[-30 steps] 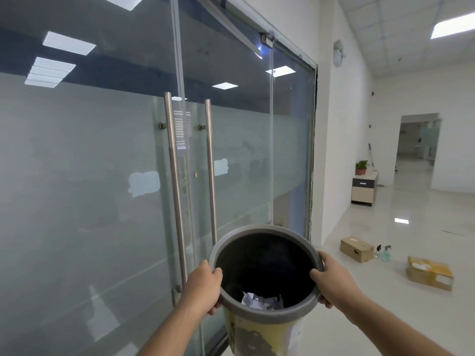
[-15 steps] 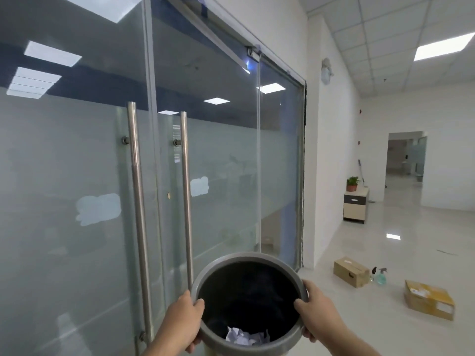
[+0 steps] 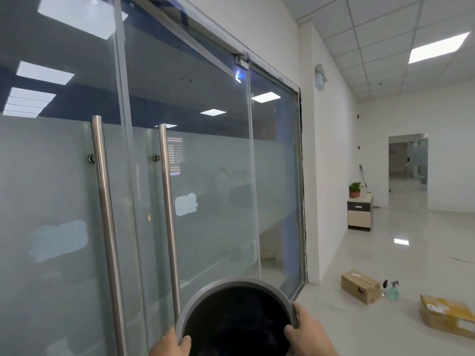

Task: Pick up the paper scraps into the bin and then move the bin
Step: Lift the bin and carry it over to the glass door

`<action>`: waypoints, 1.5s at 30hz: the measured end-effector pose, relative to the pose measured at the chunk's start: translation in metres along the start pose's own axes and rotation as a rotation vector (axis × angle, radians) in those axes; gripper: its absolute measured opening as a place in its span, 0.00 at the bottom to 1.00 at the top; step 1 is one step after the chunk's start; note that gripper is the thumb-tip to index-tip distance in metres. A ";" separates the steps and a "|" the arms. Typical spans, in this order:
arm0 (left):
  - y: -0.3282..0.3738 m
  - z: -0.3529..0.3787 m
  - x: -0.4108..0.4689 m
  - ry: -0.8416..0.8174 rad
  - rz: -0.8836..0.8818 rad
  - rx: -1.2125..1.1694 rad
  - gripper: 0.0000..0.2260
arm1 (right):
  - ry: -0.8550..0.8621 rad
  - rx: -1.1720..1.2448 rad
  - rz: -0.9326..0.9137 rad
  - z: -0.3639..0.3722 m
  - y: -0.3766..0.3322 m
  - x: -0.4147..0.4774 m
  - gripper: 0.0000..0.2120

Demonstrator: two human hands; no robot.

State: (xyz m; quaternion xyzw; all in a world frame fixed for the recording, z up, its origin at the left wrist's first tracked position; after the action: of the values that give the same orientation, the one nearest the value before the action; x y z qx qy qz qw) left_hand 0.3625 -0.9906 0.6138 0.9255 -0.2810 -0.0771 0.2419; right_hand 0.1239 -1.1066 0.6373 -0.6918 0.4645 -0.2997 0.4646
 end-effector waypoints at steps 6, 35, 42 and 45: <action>0.002 0.003 0.020 0.019 0.064 -0.029 0.20 | 0.037 -0.017 -0.017 0.011 -0.002 0.011 0.23; -0.353 0.457 -0.037 -0.424 -0.261 0.114 0.18 | -0.231 -0.327 0.402 0.290 0.505 -0.008 0.15; -0.460 0.636 -0.050 -0.391 -0.257 0.082 0.11 | -0.179 -0.350 0.406 0.374 0.694 -0.025 0.16; -0.489 0.690 -0.042 -0.352 -0.214 0.086 0.14 | -0.158 -0.317 0.391 0.401 0.751 -0.020 0.18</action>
State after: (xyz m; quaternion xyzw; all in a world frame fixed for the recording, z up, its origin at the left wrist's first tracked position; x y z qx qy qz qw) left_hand 0.3713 -0.8914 -0.2278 0.9319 -0.2220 -0.2506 0.1397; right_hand 0.1826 -1.0451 -0.2103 -0.6743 0.5928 -0.0725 0.4342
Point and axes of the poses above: each hand's wrist, its own x-axis towards the middle knuckle, its own z-axis out of the palm, y = z × x, the point moved 1 cm from there along x, towards the middle knuckle, and after that the axes turned 15 degrees about x, right-handed, at the moved point
